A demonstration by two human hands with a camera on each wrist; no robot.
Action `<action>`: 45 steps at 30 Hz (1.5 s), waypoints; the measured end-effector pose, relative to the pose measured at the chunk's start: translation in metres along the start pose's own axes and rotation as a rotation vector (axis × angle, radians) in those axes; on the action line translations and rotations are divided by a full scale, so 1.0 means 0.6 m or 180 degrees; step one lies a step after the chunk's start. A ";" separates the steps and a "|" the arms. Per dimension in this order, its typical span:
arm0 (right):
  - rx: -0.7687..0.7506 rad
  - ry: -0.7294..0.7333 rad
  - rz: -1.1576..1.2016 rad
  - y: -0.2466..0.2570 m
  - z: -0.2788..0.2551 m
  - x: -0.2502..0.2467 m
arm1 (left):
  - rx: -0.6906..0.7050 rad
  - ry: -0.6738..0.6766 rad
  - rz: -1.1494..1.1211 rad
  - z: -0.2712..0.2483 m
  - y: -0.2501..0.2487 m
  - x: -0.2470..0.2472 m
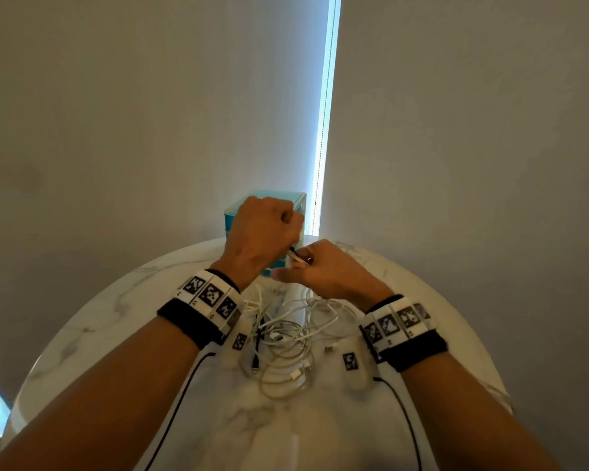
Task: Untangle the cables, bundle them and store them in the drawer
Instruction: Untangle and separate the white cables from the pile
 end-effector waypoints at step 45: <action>0.0000 -0.0090 0.0878 0.045 -0.060 -0.118 | -0.0051 -0.0441 -0.0437 0.025 -0.078 -0.040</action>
Point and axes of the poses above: each hand's wrist, its own z-axis towards the middle knuckle, its own x-axis out of the palm, y = z × x, the point moved 4 cm from there along z, towards the middle knuckle, and after that the axes turned 4 degrees about y, right-handed, at the moved point
